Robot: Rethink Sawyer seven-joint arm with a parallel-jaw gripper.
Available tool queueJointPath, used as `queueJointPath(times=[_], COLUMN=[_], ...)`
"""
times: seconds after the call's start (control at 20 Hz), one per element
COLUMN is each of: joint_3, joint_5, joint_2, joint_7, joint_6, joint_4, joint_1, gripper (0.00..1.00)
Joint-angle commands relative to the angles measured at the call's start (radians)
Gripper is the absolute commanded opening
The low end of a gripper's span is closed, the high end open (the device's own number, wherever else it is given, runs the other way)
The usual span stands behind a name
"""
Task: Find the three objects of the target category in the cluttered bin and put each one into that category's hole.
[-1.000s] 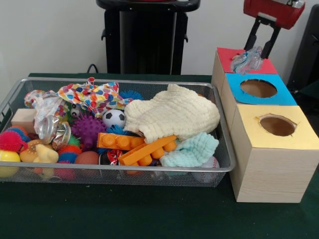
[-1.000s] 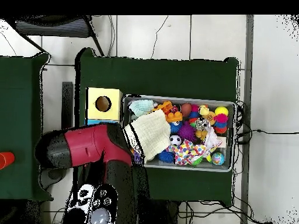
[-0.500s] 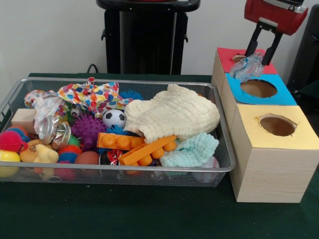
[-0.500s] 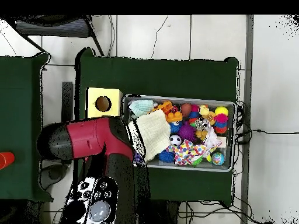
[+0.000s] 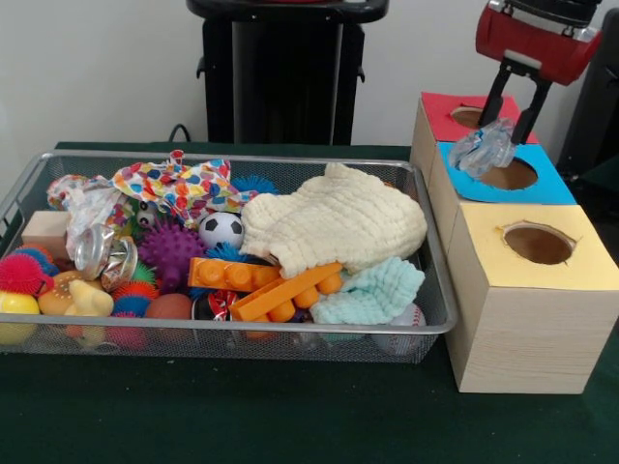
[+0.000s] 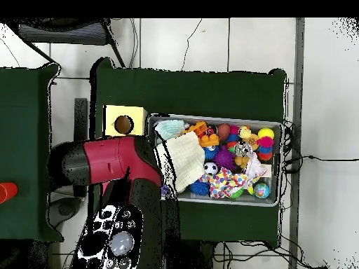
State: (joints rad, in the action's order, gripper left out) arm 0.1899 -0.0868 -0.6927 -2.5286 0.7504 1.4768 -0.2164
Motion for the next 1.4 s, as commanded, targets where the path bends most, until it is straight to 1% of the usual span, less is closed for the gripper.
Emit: queueJointPath(times=[0.05, 0.5, 0.75, 0.85, 1.4], joint_3=[0.015, 0.055, 0.061, 0.052, 0.08], joint_5=[0.06, 0.107, 0.12, 0.131, 0.152], joint_2=[0.055, 0.067, 0.083, 0.087, 0.12], joint_7=[-0.268, -0.27, -0.229, -0.219, -0.235], joint_6=[-0.072, -0.099, -0.098, -0.097, -0.146], joint_4=[0.028, 0.064, 0.057, 0.072, 0.115], joint_1=[-0.028, -0.069, -0.061, -0.054, -0.082], gripper=[0.0, 0.0, 0.0, 0.0, 0.0])
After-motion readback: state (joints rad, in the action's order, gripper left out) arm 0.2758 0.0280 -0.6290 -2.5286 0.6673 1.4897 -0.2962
